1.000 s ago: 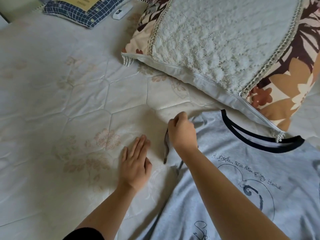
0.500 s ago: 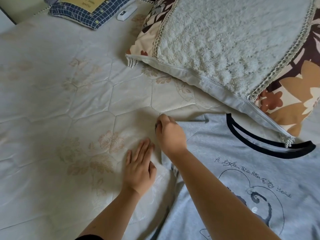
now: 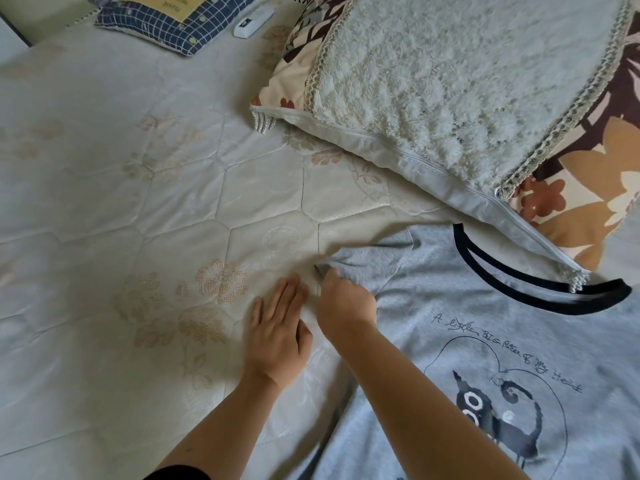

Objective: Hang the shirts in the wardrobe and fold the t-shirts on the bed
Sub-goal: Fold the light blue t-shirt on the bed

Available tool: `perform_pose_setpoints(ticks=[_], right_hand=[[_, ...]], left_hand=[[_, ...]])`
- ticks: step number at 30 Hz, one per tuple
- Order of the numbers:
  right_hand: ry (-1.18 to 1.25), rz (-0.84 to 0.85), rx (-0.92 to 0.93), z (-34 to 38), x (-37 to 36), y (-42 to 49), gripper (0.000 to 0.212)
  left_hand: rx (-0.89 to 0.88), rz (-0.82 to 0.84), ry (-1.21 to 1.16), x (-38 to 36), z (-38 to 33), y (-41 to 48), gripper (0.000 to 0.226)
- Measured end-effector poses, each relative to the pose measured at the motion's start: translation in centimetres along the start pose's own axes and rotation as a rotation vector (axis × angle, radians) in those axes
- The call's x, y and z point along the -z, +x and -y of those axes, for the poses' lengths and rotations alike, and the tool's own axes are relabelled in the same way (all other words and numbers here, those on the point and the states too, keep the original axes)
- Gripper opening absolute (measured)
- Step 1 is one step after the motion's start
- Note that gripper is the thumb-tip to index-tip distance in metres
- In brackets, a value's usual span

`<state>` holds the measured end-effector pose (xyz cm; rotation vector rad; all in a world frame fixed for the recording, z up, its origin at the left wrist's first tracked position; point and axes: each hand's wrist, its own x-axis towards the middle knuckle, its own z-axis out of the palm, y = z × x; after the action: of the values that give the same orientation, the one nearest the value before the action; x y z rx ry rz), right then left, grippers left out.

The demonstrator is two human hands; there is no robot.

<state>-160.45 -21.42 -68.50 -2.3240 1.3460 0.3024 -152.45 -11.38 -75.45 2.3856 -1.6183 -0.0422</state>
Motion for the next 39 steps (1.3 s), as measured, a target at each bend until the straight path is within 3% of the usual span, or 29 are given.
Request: perform_pose_setpoints(ticks=[8, 16, 25, 30, 39], right_hand=[[0.457, -0.007, 0.125, -0.6, 1.2, -0.4, 0.03], [0.172, -0.066, -0.007, -1.1, 0.2, 0.1, 0.025], [0.152, -0.112, 0.037, -1.3, 0.3, 0.1, 0.025], [0.082, -0.07, -0.017, -1.7, -0.3, 0.0, 0.024], [0.2, 0.089, 0.032, -2.2, 1.3, -0.3, 0.013]], left_hand=[[0.003, 0.01, -0.007, 0.1, 0.0, -0.1, 0.055], [-0.007, 0.018, 0.029, 0.1, 0.1, -0.1, 0.057], [-0.001, 0.022, 0.034, 0.1, 0.0, -0.1, 0.056], [0.008, 0.029, 0.039, 0.2, -0.1, -0.1, 0.057], [0.015, 0.037, 0.047, 0.1, 0.0, -0.1, 0.058]])
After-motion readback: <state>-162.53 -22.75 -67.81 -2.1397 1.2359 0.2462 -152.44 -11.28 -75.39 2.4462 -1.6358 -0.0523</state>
